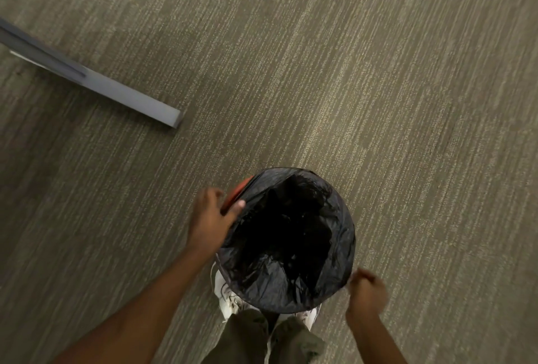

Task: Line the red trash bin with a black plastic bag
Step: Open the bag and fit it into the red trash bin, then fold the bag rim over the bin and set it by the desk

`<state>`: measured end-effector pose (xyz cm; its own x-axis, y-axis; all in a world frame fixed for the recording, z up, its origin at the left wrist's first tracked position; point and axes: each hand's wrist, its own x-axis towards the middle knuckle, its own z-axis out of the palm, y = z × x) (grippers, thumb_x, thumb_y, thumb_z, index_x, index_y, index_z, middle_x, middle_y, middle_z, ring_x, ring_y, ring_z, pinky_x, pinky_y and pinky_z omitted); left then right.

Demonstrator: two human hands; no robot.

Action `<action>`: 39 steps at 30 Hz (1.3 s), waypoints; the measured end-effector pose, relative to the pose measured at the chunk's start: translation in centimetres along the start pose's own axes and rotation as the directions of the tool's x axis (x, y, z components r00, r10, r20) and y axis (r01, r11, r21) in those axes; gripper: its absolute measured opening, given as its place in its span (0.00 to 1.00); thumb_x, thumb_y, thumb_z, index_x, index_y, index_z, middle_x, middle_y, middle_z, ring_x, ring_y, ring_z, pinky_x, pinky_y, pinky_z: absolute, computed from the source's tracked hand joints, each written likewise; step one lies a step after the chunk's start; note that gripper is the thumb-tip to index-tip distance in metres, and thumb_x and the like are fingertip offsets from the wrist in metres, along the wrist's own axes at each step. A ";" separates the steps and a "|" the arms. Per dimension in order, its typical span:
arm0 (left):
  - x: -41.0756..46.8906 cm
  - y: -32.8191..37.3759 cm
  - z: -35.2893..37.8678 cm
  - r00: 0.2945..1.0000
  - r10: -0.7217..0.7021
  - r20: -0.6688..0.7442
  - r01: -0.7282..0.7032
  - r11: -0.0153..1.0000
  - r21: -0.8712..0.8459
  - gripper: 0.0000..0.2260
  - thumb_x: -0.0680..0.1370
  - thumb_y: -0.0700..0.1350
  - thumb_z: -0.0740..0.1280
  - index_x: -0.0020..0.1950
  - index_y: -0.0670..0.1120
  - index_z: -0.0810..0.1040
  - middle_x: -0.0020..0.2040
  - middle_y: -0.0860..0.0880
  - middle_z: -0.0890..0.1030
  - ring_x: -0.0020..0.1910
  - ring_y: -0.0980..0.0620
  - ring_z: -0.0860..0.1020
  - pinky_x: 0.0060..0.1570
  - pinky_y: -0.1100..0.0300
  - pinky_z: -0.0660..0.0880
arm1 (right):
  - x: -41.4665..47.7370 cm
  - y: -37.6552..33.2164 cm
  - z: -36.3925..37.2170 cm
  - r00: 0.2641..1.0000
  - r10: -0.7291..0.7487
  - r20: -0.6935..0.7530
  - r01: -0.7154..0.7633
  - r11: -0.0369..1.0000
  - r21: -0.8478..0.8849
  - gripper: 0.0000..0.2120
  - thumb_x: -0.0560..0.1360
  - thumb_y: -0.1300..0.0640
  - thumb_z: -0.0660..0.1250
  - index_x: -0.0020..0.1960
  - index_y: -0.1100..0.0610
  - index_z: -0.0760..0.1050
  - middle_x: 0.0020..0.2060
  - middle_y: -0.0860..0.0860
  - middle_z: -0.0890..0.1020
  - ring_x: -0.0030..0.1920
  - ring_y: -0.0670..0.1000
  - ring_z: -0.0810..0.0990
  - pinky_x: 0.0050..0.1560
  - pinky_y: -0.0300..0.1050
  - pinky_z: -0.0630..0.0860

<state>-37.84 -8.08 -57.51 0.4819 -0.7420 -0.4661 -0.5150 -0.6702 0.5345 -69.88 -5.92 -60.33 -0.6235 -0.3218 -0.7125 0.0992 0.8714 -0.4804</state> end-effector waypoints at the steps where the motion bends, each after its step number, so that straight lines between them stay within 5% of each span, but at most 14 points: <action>1: 0.2 0.3 0.1 0.997 0.052 0.059 -0.058 0.992 0.114 0.21 0.70 0.57 0.71 0.53 0.46 0.71 0.51 0.47 0.72 0.49 0.49 0.71 0.48 0.52 0.72 | 0.3 -1.6 0.4 0.994 -0.112 -0.008 0.111 0.993 -0.040 0.13 0.71 0.74 0.60 0.52 0.64 0.77 0.44 0.60 0.80 0.44 0.58 0.79 0.43 0.49 0.78; 4: 0.7 0.8 0.4 0.989 0.098 0.114 -0.123 0.962 0.243 0.17 0.71 0.50 0.72 0.53 0.43 0.73 0.53 0.43 0.74 0.53 0.44 0.73 0.53 0.46 0.74 | 0.8 -6.5 2.2 0.912 -0.379 0.156 0.402 0.900 -0.168 0.06 0.74 0.61 0.68 0.51 0.57 0.78 0.46 0.55 0.83 0.47 0.56 0.82 0.51 0.56 0.79; 6: 1.4 0.8 0.3 0.994 0.096 0.057 -0.105 0.975 0.196 0.06 0.74 0.45 0.69 0.47 0.45 0.74 0.49 0.43 0.76 0.50 0.42 0.75 0.49 0.46 0.74 | 1.2 -9.1 3.6 0.838 -0.422 0.346 0.520 0.809 -0.274 0.10 0.73 0.54 0.70 0.52 0.57 0.79 0.43 0.53 0.83 0.45 0.53 0.82 0.51 0.52 0.78; 9: 2.5 0.5 0.2 0.999 0.053 -0.010 -0.051 0.987 0.152 0.06 0.75 0.43 0.66 0.39 0.48 0.71 0.40 0.47 0.75 0.41 0.42 0.76 0.40 0.49 0.73 | 1.8 -11.0 5.0 0.747 -0.413 0.521 0.637 0.668 -0.384 0.10 0.72 0.58 0.72 0.51 0.61 0.81 0.40 0.53 0.83 0.43 0.54 0.82 0.49 0.48 0.77; 12: 3.7 0.4 0.3 0.998 -0.023 -0.057 0.028 0.995 0.100 0.08 0.77 0.43 0.64 0.40 0.49 0.67 0.34 0.50 0.72 0.35 0.45 0.72 0.34 0.52 0.68 | 2.9 -11.2 4.9 0.705 -0.462 0.538 0.690 0.621 -0.371 0.06 0.71 0.61 0.72 0.46 0.62 0.83 0.36 0.53 0.84 0.40 0.55 0.83 0.44 0.46 0.78; 15: 5.5 0.3 0.3 0.989 -0.136 -0.060 0.137 0.990 0.027 0.07 0.78 0.45 0.63 0.40 0.48 0.69 0.35 0.50 0.74 0.35 0.48 0.71 0.32 0.56 0.64 | 4.1 -11.0 4.4 0.742 -0.457 0.490 0.653 0.658 -0.374 0.06 0.72 0.60 0.71 0.43 0.63 0.83 0.38 0.58 0.85 0.41 0.58 0.83 0.47 0.54 0.79; 19: 7.3 0.8 0.6 0.984 -0.177 -0.011 0.176 0.984 -0.027 0.07 0.77 0.46 0.65 0.39 0.47 0.72 0.38 0.48 0.77 0.39 0.46 0.75 0.39 0.56 0.68 | 4.7 -10.7 4.4 0.748 -0.549 0.372 0.663 0.607 -0.438 0.09 0.74 0.55 0.68 0.41 0.59 0.83 0.30 0.51 0.81 0.35 0.55 0.81 0.39 0.45 0.73; 22: 8.3 1.5 0.8 0.979 -0.206 -0.005 0.205 0.978 -0.040 0.08 0.77 0.46 0.65 0.38 0.46 0.73 0.39 0.46 0.77 0.40 0.46 0.74 0.41 0.55 0.70 | 4.3 -10.8 5.3 0.752 -0.551 0.361 0.655 0.563 -0.504 0.13 0.74 0.52 0.66 0.36 0.57 0.81 0.28 0.54 0.82 0.31 0.55 0.79 0.37 0.49 0.77; 26: 8.3 1.4 1.2 0.941 -0.315 0.127 0.308 0.949 0.071 0.13 0.75 0.44 0.66 0.30 0.45 0.72 0.31 0.44 0.74 0.39 0.43 0.76 0.38 0.55 0.68 | 4.6 -10.8 6.1 0.850 -0.388 0.357 0.527 0.649 -0.549 0.09 0.69 0.63 0.66 0.33 0.67 0.79 0.29 0.65 0.80 0.28 0.56 0.76 0.33 0.53 0.77; 30: 8.3 0.1 1.5 0.853 -0.457 0.252 0.457 0.887 0.063 0.10 0.75 0.40 0.63 0.49 0.32 0.76 0.49 0.29 0.78 0.47 0.36 0.79 0.39 0.52 0.68 | 5.1 -10.6 6.4 0.913 -0.223 0.341 0.390 0.724 -0.569 0.08 0.67 0.66 0.63 0.34 0.69 0.77 0.30 0.63 0.78 0.31 0.58 0.77 0.34 0.56 0.78; 32: 8.1 -0.2 1.6 0.827 -0.490 0.277 0.512 0.859 -0.009 0.07 0.74 0.40 0.64 0.47 0.35 0.75 0.46 0.31 0.77 0.49 0.36 0.79 0.41 0.52 0.69 | 5.1 -10.5 6.5 0.935 -0.159 0.318 0.315 0.786 -0.532 0.07 0.65 0.64 0.66 0.30 0.66 0.72 0.29 0.61 0.73 0.31 0.56 0.74 0.32 0.54 0.72; 36: 8.2 0.2 2.1 0.870 -0.439 0.223 0.468 0.879 -0.096 0.13 0.77 0.45 0.62 0.34 0.43 0.71 0.35 0.40 0.73 0.39 0.44 0.74 0.39 0.54 0.66 | 4.8 -10.8 6.7 0.953 -0.248 0.172 0.300 0.846 -0.441 0.14 0.66 0.59 0.68 0.25 0.57 0.66 0.24 0.54 0.69 0.27 0.54 0.69 0.31 0.50 0.67; 39: 8.5 1.1 2.1 0.915 -0.378 0.142 0.387 0.921 -0.045 0.12 0.78 0.47 0.60 0.39 0.42 0.74 0.39 0.39 0.76 0.40 0.43 0.74 0.38 0.54 0.66 | 4.4 -10.9 6.9 0.936 -0.334 0.110 0.348 0.834 -0.427 0.12 0.67 0.58 0.65 0.27 0.57 0.68 0.24 0.52 0.71 0.28 0.55 0.71 0.31 0.49 0.68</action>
<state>-35.78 -15.17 -62.43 0.5345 -0.4283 -0.7286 -0.2560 -0.9036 0.3433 -68.31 -19.43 -61.76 -0.5315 -0.6333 -0.5625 -0.4659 0.7732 -0.4303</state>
